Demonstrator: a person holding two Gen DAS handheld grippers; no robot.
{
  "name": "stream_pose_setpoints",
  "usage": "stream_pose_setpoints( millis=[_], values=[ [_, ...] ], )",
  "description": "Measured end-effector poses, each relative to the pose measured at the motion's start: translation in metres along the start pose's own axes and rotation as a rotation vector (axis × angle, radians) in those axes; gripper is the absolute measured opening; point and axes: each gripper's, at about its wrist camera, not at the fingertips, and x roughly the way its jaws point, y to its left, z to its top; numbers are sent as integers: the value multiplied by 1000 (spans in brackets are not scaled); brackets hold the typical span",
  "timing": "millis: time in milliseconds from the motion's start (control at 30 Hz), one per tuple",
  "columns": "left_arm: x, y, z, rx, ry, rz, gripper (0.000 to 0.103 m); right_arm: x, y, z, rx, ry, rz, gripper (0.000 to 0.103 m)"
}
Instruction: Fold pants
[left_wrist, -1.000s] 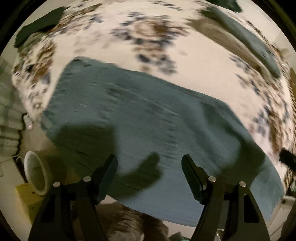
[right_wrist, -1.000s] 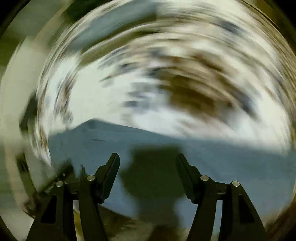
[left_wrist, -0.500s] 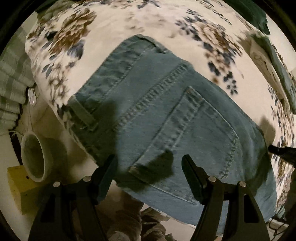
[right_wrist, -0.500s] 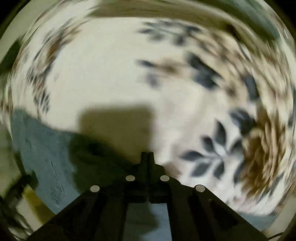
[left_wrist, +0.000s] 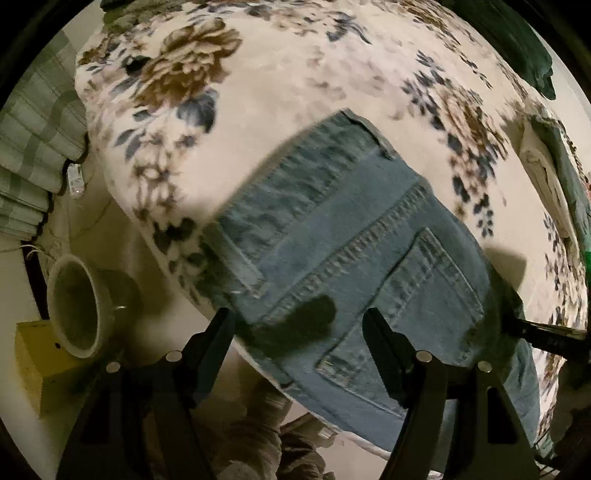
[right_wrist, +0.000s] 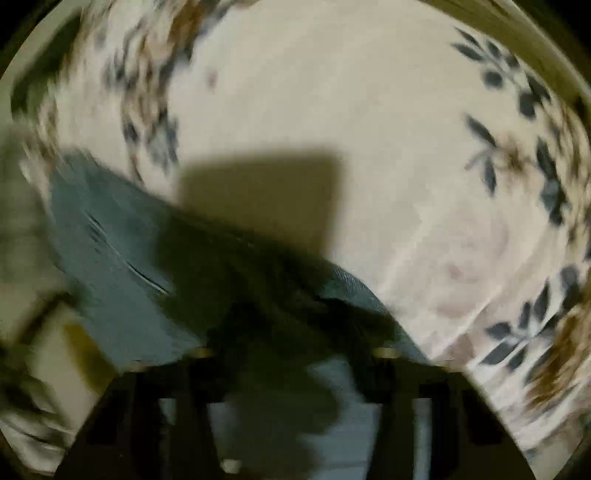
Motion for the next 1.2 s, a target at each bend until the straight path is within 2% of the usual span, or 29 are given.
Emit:
stream_pose_setpoints(
  millis=[100,167,267,333,367,433,467,500,533,567,600,633,733,867,900,933,1000,1033,1067,1100,1167,1200],
  values=[
    [-4,11,-1,-31,-14,20,70,-15,-10,-5,95,-82,-16,9],
    [-3,23,3,-70,-17,42,70,-19,-15,-11,132,-124,-27,8],
    [0,46,12,-160,-28,43,70,-24,-22,-18,152,-131,-13,8],
    [10,55,21,-207,-19,25,70,-27,-32,-23,192,-124,35,9],
    [18,58,25,-229,-3,6,70,-29,-37,-25,209,-127,63,14],
    [33,66,31,-286,23,-63,70,-38,-50,-34,251,-142,105,31],
    [39,70,34,-313,24,-103,70,-42,-57,-41,270,-149,110,49],
    [43,74,36,-332,15,-128,65,-46,-64,-51,295,-160,123,52],
    [46,77,39,-341,6,-150,47,-49,-70,-62,316,-165,136,52],
    [48,77,41,-345,-8,-180,32,-48,-76,-69,333,-168,145,52],
    [48,77,43,-334,-18,-175,19,-51,-82,-81,357,-177,154,52],
    [44,73,44,-317,-48,-163,14,-49,-88,-95,372,-185,158,52],
    [26,66,42,-264,-109,-152,12,-50,-105,-143,473,-217,173,52],
    [26,70,23,-248,-90,-119,12,-38,-128,-199,636,-236,234,52],
    [32,75,23,-261,-69,-120,13,-32,-133,-206,670,-236,243,53],
    [31,72,19,-260,-59,-115,17,-31,-145,-226,722,-243,262,57],
    [22,60,22,-246,-55,-80,17,-24,-152,-247,782,-264,279,81],
    [11,56,21,-226,-62,-54,19,-24,-161,-270,823,-298,297,86],
    [3,47,20,-199,-72,-22,22,-20,-160,-277,841,-323,306,88],
    [-7,36,18,-158,-87,1,27,-20,-166,-299,870,-363,310,89],
    [-27,7,9,-62,-115,3,43,-17,-177,-338,924,-402,299,89],
    [-39,-16,1,9,-125,14,66,-15,-182,-354,952,-412,297,89]
  ],
)
